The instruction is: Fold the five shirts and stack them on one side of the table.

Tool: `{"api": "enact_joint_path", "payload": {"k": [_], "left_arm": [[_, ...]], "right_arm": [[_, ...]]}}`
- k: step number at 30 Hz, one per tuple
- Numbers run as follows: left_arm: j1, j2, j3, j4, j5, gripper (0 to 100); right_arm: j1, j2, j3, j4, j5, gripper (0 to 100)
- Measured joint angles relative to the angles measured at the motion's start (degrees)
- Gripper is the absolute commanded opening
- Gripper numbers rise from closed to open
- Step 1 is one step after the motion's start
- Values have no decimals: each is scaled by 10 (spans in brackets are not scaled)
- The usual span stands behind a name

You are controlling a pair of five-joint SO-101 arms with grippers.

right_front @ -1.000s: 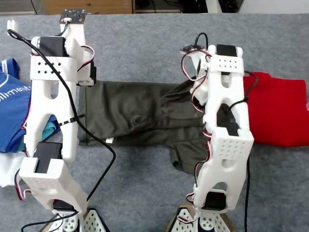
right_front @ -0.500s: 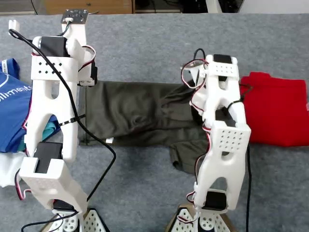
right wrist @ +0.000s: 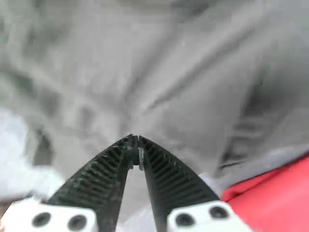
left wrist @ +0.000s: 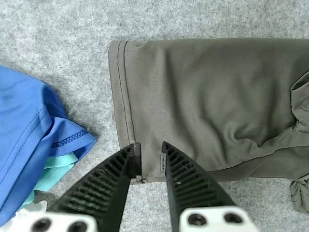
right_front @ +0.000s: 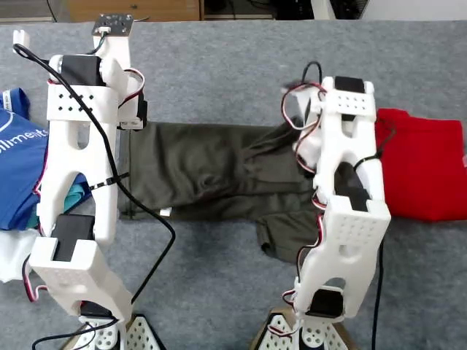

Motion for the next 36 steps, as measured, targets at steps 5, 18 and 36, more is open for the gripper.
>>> {"api": "enact_joint_path", "payload": {"k": [5,18,36], "left_arm": [[0,0,0,0,0,82],[0,0,0,0,0,82],[2,0,0,0,0,82]], "right_arm": [[0,41,-31,-76,0,3],[3,111,-43,54,0,2],[-76,3,-46,67,6,3]]}}
